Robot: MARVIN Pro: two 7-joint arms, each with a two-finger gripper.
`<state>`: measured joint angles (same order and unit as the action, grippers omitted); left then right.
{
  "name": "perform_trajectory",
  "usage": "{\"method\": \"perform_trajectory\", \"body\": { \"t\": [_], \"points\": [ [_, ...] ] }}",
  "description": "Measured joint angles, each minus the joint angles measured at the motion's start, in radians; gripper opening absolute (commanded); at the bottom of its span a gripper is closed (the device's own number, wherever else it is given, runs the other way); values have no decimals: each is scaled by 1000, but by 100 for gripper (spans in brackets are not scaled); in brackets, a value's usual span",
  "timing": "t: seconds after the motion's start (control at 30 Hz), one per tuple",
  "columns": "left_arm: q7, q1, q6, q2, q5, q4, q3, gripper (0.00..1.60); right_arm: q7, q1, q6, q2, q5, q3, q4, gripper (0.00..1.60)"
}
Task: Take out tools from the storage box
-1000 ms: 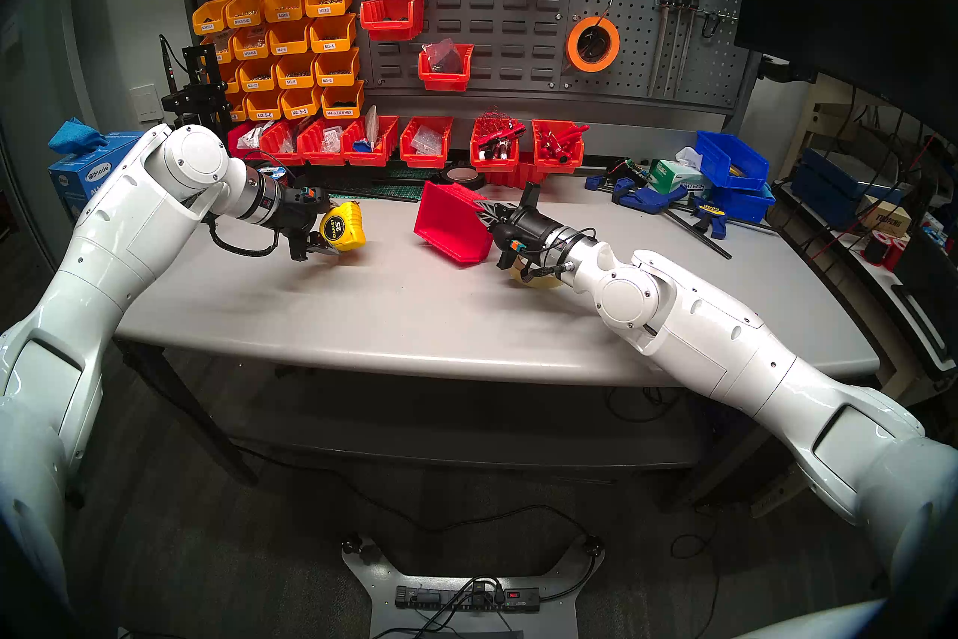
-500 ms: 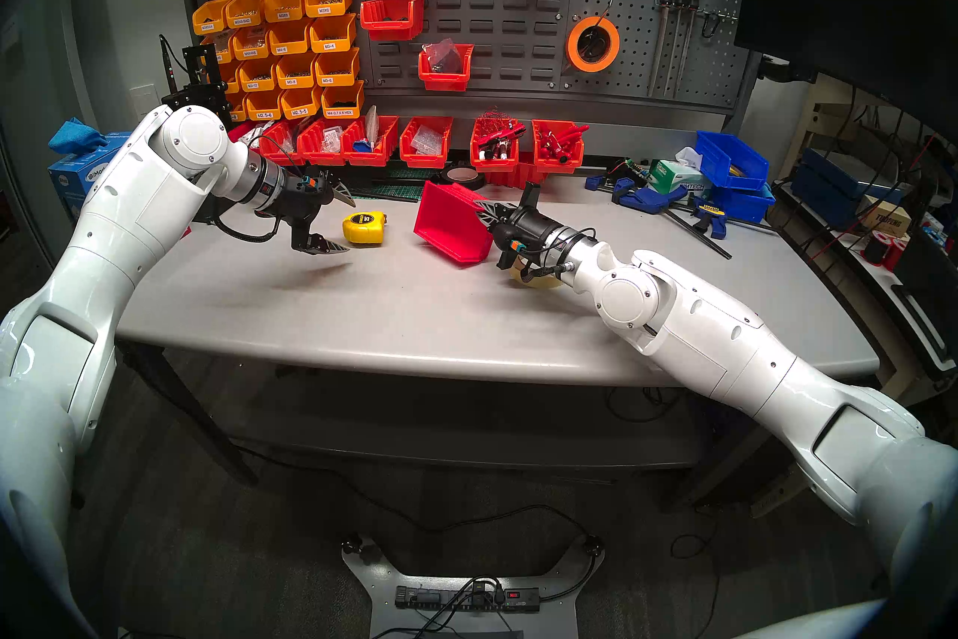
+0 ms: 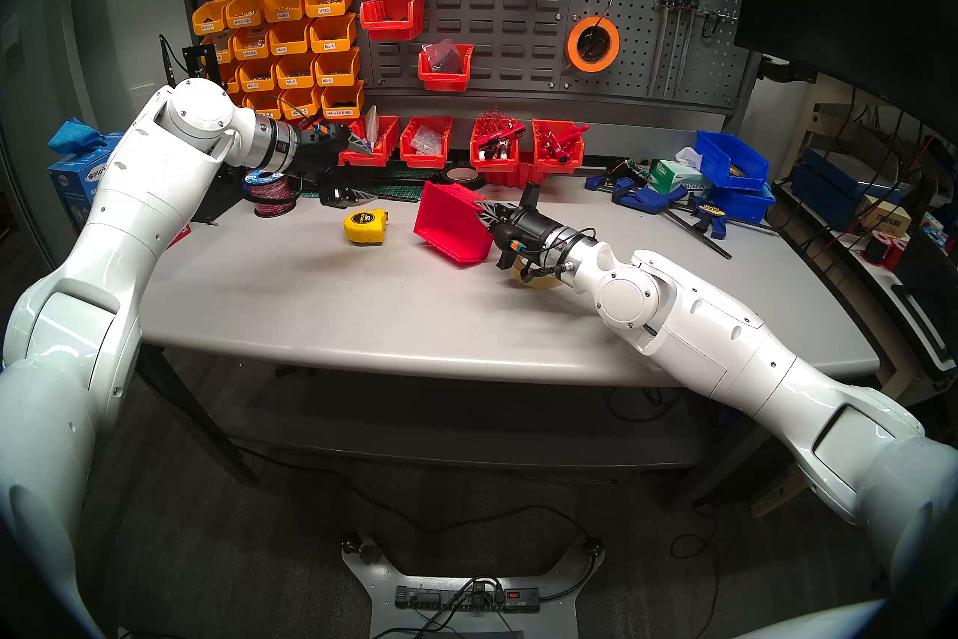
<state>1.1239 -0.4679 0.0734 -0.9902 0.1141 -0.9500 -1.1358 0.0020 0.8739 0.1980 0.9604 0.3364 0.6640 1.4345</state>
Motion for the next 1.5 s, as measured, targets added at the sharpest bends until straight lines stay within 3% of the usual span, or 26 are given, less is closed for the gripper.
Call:
{"method": "perform_trajectory", "body": {
  "t": [0.5, 1.03, 1.3, 1.5],
  "points": [
    [-273, -50, -132, -139, -81, 57, -242, 160, 4, 0, 0, 10, 0, -1, -1, 0],
    [-547, -179, -174, -242, -129, 15, -426, 160, 9, 2, 0, 34, -15, -4, 1, 0],
    [-689, -238, -162, -306, -134, -43, -496, 160, 8, 7, -24, 68, -82, 13, 12, 0],
    [-806, -277, -148, -354, -131, -97, -531, 160, -9, 8, -83, 105, -180, 67, 17, 0]
  ]
}}
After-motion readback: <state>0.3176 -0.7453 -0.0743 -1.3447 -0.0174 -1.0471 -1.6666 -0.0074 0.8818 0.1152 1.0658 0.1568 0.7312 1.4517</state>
